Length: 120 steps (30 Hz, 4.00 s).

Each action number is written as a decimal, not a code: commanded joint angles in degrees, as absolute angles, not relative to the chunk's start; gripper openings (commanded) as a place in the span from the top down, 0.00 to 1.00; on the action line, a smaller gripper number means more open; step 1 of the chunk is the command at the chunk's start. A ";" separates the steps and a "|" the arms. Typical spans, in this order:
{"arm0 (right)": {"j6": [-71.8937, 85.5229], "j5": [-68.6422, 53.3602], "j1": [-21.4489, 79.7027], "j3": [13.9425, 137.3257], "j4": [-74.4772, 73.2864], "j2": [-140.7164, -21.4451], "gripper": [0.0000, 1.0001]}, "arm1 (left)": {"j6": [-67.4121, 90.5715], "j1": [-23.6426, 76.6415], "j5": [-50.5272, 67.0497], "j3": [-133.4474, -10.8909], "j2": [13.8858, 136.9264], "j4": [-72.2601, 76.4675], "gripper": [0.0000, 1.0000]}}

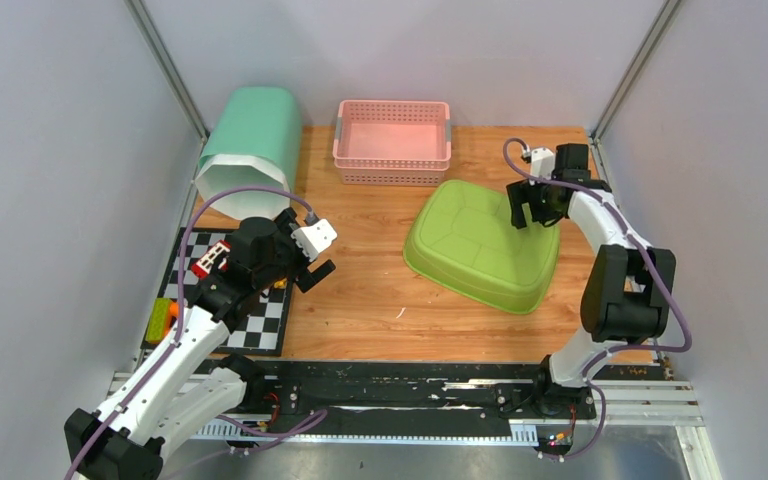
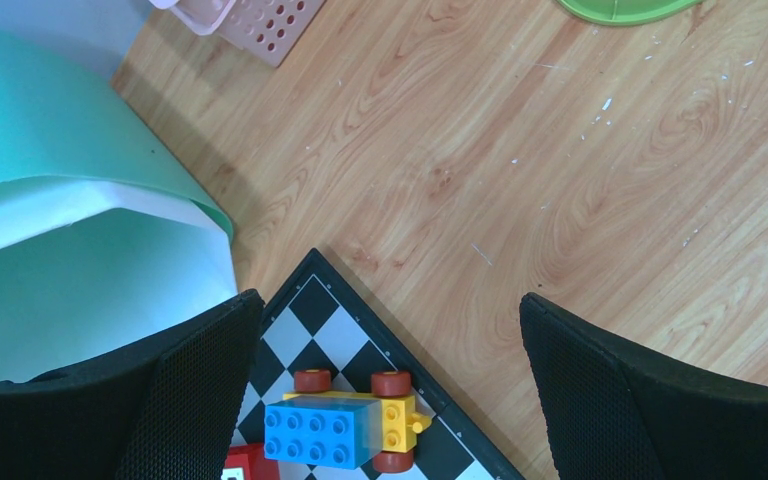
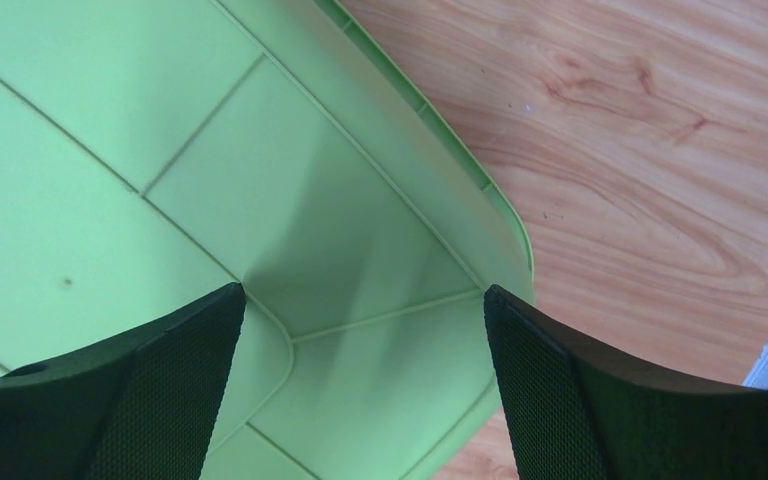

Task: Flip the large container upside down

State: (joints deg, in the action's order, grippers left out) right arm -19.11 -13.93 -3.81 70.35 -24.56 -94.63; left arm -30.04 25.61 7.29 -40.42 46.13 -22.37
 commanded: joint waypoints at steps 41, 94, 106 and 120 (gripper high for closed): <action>-30.36 -23.48 -8.47 66.19 -29.79 -76.51 0.09 | -29.99 25.93 8.39 -39.73 45.43 -21.32 0.00; -18.48 -9.27 1.53 85.62 -22.40 -110.84 0.09 | -30.39 25.93 8.50 -39.11 45.92 -20.88 0.00; -12.57 -6.01 -7.02 82.73 -25.09 -109.04 0.12 | -30.41 25.93 8.79 -39.04 45.95 -20.86 0.00; -9.78 -0.02 -8.89 77.43 -26.10 -102.95 0.12 | -30.32 25.94 8.82 -39.11 45.80 -21.00 0.00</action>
